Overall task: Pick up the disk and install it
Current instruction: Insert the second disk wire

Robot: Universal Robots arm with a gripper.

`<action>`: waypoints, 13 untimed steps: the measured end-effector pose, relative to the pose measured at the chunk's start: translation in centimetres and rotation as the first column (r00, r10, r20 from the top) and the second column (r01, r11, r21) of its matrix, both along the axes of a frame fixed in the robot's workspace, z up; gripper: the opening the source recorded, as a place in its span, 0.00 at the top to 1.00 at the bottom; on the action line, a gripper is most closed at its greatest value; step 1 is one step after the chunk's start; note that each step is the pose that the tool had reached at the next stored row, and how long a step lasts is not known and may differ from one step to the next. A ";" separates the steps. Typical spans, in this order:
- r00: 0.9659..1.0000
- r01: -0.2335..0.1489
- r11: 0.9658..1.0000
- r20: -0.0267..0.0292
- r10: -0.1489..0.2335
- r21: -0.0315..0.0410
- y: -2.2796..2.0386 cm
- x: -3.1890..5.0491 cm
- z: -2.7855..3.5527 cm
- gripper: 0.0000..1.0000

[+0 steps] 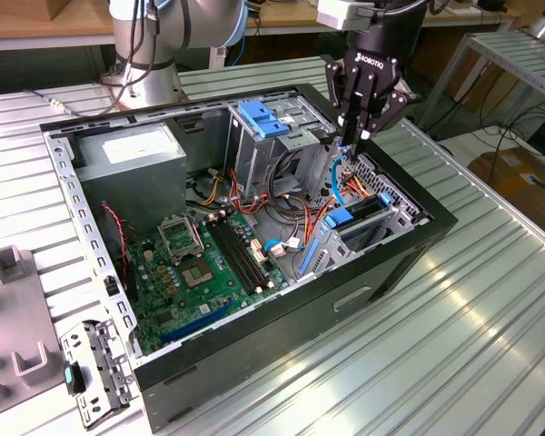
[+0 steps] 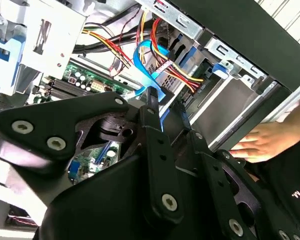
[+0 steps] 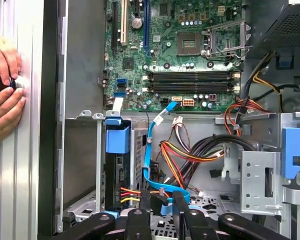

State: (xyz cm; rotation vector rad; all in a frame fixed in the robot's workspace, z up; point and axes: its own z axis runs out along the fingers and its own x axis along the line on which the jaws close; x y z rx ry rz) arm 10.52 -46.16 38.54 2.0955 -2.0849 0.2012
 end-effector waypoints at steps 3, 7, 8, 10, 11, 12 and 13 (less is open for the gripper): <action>1.000 0.000 1.000 0.000 0.000 -0.018 0.46 0.02 -0.26 0.68; 1.000 0.000 0.999 0.000 0.000 -0.044 0.48 0.03 -0.52 0.68; 1.000 0.000 0.999 0.000 0.000 -0.053 0.48 0.04 -0.58 0.68; 1.000 0.000 0.997 0.000 0.000 -0.076 0.49 0.04 -0.72 0.68; 1.000 0.000 0.996 0.000 0.000 -0.086 0.48 0.05 -0.82 0.68; 1.000 0.000 0.996 0.000 0.000 -0.090 0.48 0.05 -0.92 0.68; 1.000 0.000 0.996 0.000 0.000 -0.092 0.48 0.12 -1.19 0.68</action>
